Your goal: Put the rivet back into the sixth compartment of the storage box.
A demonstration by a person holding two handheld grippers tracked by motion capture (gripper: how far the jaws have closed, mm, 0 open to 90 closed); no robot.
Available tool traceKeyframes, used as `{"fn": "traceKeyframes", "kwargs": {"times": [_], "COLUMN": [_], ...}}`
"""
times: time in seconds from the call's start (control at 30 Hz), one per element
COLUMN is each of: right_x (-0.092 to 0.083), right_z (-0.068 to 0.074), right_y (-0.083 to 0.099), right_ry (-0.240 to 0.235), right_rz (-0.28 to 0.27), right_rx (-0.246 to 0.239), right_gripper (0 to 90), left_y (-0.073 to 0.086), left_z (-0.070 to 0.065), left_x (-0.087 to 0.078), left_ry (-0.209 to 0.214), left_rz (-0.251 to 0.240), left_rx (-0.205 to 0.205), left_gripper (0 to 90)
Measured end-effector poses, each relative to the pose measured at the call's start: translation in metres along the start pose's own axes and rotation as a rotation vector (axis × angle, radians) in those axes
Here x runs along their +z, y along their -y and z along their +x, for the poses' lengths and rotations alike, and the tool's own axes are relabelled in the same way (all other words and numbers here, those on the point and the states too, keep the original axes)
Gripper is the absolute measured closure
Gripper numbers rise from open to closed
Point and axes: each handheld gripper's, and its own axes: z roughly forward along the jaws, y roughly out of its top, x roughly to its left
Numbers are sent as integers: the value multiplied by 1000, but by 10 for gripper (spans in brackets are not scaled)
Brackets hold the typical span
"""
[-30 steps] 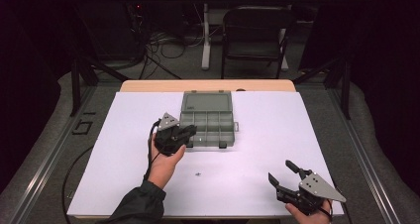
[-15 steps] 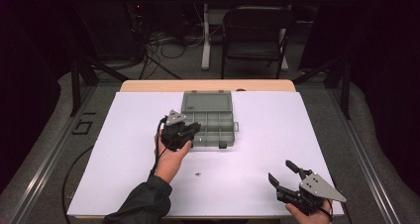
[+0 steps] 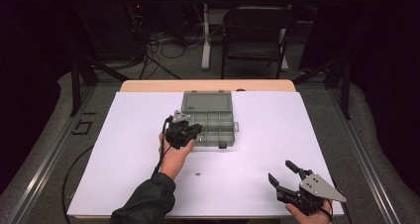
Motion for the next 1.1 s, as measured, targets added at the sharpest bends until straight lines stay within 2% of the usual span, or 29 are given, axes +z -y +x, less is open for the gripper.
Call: {"fn": "traceKeyframes", "kwargs": {"times": [0.33, 0.57, 0.73, 1.1], "right_x": [0, 0, 0, 0], "right_z": [0, 0, 0, 0], "right_y": [0, 0, 0, 0], "right_ry": [0, 0, -2, -2], "right_rz": [4, 4, 3, 3], "right_rx": [1, 0, 2, 0], "right_gripper": [281, 281, 281, 281], "left_y": [2, 4, 5, 5], "left_z": [6, 8, 9, 10], "left_x": [10, 15, 17, 17], "left_ry": [-21, -30, -35, -33], "left_rz": [34, 65, 83, 88], "left_rx": [-24, -29, -17, -28], "left_gripper": [832, 832, 831, 830]}}
